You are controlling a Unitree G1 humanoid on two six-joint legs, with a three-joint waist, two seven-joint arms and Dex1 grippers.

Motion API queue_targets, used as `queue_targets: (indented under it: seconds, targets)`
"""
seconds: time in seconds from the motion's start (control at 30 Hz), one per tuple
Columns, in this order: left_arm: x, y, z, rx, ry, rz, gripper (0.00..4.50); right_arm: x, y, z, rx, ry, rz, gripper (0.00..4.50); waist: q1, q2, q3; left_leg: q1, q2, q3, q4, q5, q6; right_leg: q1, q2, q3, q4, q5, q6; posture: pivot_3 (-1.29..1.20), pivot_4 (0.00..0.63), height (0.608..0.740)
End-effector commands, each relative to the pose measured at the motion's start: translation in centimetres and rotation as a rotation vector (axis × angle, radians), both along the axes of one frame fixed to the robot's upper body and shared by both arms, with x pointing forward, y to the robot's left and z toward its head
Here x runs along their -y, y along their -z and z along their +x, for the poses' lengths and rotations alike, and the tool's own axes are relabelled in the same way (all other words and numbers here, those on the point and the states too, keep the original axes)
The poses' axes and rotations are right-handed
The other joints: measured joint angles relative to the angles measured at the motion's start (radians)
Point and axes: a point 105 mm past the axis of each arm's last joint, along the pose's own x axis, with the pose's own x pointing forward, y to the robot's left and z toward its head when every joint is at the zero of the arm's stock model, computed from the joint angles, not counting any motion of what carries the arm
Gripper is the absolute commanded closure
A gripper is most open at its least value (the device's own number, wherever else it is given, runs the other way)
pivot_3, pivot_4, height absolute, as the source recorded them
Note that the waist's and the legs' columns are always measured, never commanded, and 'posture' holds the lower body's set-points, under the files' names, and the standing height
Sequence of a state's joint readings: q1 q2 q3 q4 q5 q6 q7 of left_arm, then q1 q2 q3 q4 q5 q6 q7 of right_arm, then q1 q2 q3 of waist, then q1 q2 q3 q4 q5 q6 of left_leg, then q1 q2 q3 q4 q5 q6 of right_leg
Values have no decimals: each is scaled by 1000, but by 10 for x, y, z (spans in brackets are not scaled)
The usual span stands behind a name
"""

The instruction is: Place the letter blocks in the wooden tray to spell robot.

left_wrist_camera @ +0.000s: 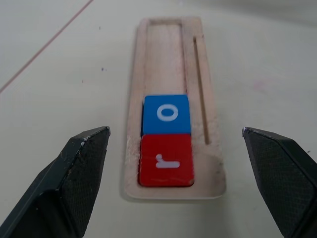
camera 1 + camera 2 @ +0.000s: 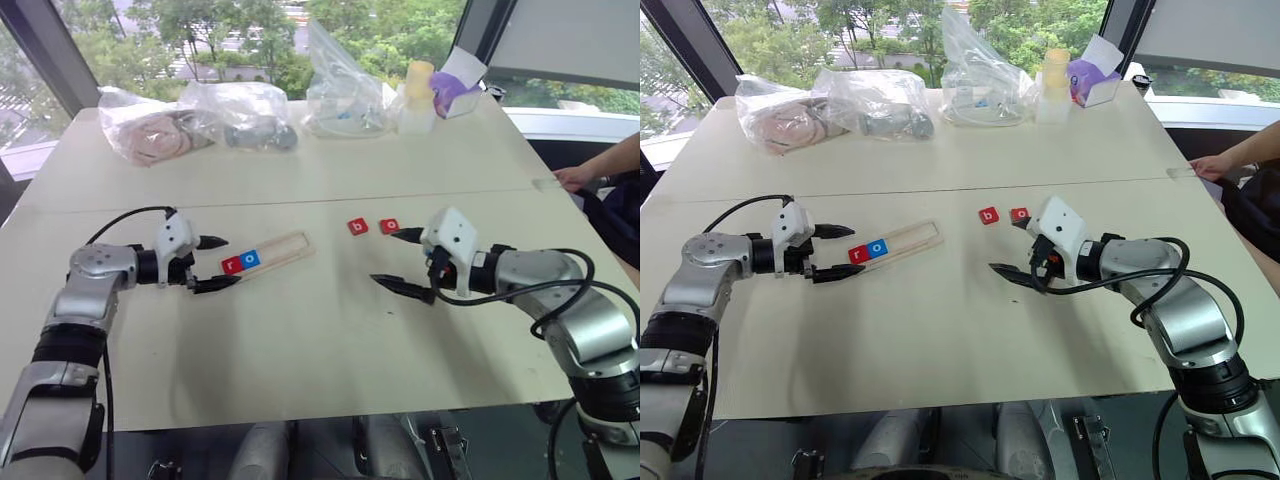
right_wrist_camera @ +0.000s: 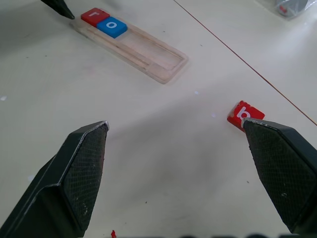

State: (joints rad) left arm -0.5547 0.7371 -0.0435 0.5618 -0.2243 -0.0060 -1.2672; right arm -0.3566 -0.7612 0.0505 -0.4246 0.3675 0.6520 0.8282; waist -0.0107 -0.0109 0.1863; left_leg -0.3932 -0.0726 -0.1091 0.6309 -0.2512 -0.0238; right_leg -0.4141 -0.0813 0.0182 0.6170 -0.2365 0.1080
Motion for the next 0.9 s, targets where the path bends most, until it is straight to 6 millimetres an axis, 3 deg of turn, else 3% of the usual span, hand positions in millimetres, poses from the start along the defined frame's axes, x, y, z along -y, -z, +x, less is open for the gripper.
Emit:
queue_targets:
  seconds: [0.03, 0.57, 0.7, 0.9]
  targets:
    - [-3, 0, 5, 16, 9, 15, 0, -5, -12, -6, 49, -20, 4, 43, 0, 0, 0, 0, 0, 0, 0, 0, 0, 0, 0, 0, 0, 0, 0, 0, 150, 740]
    - [-10, 42, 11, -87, -45, 102, 0, -2, -13, -10, 52, 23, 13, 43, 1, 1, -1, 2, 0, 0, 2, 0, 0, 1, 0, 0, 4, 0, 0, 0, 150, 740]
    - [-6, 44, 11, -93, -40, 93, 1308, -2, -14, -10, 55, 26, 14, 0, 0, 1, -2, 4, 0, 0, 4, 0, 0, 3, 0, 0, 8, 0, 0, 0, 150, 740]
    - [5, 50, 4, -86, 26, 91, 1393, -1, -15, -9, 59, 35, 18, 0, 1, 2, -2, 4, 0, 0, 7, 0, 0, 3, 0, 0, 11, 0, 0, 0, 150, 740]
